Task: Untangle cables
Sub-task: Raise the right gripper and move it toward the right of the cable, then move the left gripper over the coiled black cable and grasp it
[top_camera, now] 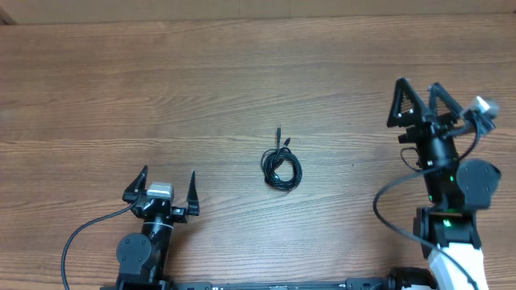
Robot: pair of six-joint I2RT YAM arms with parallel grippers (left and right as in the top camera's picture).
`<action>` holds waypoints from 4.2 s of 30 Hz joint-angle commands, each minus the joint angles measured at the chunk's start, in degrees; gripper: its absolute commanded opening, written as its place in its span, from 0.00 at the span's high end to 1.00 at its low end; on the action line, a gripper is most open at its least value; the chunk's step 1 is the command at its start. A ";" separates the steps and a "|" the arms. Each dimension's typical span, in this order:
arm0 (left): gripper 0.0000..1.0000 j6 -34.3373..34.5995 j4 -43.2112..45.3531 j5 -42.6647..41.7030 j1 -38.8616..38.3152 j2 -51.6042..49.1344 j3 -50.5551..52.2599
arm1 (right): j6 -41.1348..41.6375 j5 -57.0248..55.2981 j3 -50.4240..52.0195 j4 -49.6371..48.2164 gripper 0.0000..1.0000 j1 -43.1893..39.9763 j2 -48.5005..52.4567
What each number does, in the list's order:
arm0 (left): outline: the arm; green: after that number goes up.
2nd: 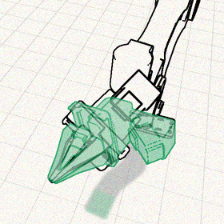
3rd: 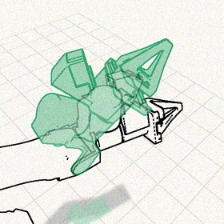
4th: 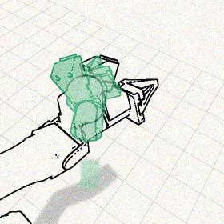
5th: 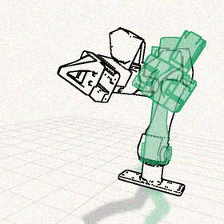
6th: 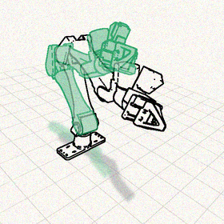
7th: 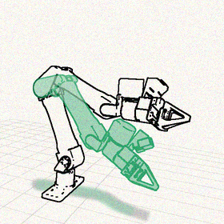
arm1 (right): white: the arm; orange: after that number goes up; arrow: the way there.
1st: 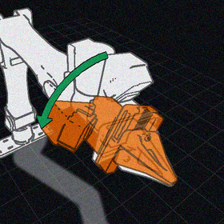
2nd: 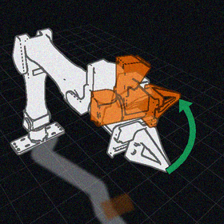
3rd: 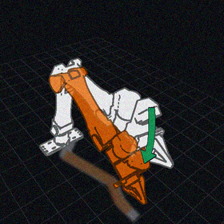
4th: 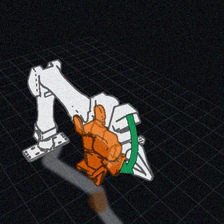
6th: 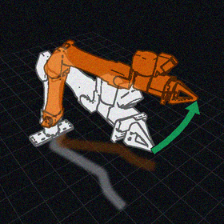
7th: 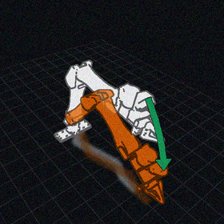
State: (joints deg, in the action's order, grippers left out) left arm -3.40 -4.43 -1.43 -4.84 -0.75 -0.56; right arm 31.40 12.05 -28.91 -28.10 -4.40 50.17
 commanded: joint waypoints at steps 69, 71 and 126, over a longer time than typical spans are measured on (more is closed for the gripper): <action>0.00 -8.94 1.42 5.66 0.33 0.48 0.28 | -4.61 11.56 -35.19 79.30 0.00 11.91 27.39; 0.01 -6.56 3.21 0.00 0.33 0.48 0.28 | -4.61 11.54 -35.19 78.36 0.00 11.91 27.39; 0.32 29.49 -44.11 -13.75 -15.43 -95.91 -74.12 | -4.61 11.50 -35.19 76.61 0.00 11.91 27.39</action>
State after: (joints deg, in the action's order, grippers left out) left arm 22.00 -48.73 -21.45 -17.08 -94.13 -73.78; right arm 26.96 23.77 -62.72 48.69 7.33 77.69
